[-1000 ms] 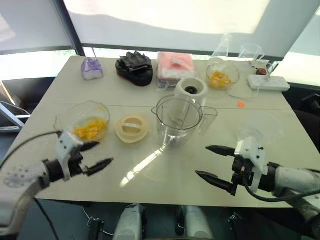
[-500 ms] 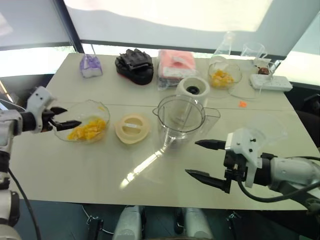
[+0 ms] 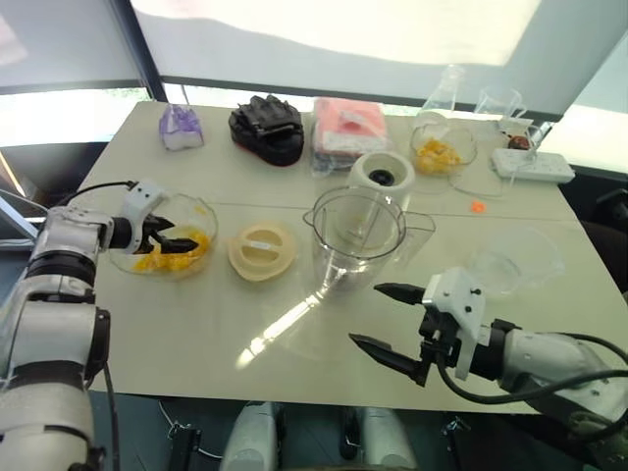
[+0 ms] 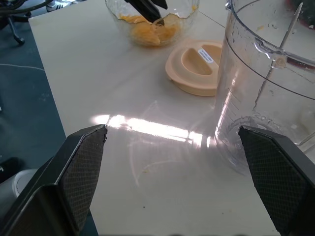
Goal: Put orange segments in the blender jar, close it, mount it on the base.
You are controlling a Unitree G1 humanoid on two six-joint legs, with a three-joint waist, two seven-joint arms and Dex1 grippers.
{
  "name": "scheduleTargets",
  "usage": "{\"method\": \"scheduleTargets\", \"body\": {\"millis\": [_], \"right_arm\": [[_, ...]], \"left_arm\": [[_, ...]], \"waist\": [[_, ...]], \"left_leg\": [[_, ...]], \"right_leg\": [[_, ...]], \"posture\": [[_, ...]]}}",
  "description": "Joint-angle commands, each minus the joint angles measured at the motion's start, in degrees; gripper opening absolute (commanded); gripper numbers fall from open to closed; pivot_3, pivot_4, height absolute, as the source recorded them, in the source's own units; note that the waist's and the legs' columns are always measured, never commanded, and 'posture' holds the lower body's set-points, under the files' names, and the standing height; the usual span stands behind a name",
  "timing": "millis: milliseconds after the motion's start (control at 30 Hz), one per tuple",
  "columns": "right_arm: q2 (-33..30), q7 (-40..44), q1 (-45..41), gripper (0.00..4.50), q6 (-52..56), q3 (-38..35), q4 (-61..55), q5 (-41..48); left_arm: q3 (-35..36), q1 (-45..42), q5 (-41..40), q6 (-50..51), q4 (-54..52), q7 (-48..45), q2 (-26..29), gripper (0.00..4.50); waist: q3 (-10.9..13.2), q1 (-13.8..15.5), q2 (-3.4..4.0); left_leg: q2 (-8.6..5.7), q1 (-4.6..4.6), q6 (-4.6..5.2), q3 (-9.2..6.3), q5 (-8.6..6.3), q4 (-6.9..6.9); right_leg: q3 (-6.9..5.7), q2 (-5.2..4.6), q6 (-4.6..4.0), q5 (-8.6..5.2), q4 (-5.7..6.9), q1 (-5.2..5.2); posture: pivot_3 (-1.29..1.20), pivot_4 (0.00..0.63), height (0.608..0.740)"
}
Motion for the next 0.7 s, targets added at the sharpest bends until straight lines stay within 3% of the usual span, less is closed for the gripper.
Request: {"method": "scheduleTargets", "body": {"millis": [33,400,533,700], "right_arm": [[0.7,-1.3,-1.1,4.49,-0.5,0.2,-2.1,0.0],[1.2,-4.5,-3.7,4.49,0.8,0.7,-2.3,1.3],[1.2,-4.8,-3.6,4.50,0.9,0.4,-2.2,1.3],[1.2,-4.7,-3.3,4.50,0.6,0.6,-1.9,0.8]], "left_arm": [[-0.1,-2.3,2.2,-1.5,1.5,2.0,-0.7,4.47],[0.1,-1.0,5.9,-1.6,5.0,10.3,-6.2,4.47],[0.7,-0.3,6.1,-1.4,5.1,11.3,-6.9,3.13],[1.7,0.3,5.8,-1.9,5.0,12.6,-6.6,0.46]], "waist": [[0.0,0.0,0.00],[0.0,0.2,-0.01],[0.0,0.1,-0.01],[0.0,0.0,-0.02]], "left_leg": [[0.00,0.00,0.00,0.00,0.00,0.01],[0.00,0.07,0.00,-0.02,0.00,0.04],[0.01,0.33,0.00,-0.02,0.00,0.05],[0.02,0.36,0.00,-0.04,0.00,0.05]], "right_leg": [[0.00,0.00,0.00,0.00,0.01,0.00],[0.00,0.00,0.02,0.01,0.08,0.08],[0.00,-0.01,0.01,0.01,0.06,0.33],[0.00,-0.01,-0.01,0.02,0.08,0.34]], "posture": [[0.00,0.150,0.740],[0.00,0.150,0.740],[0.00,0.150,0.740],[0.00,0.150,0.740]]}}
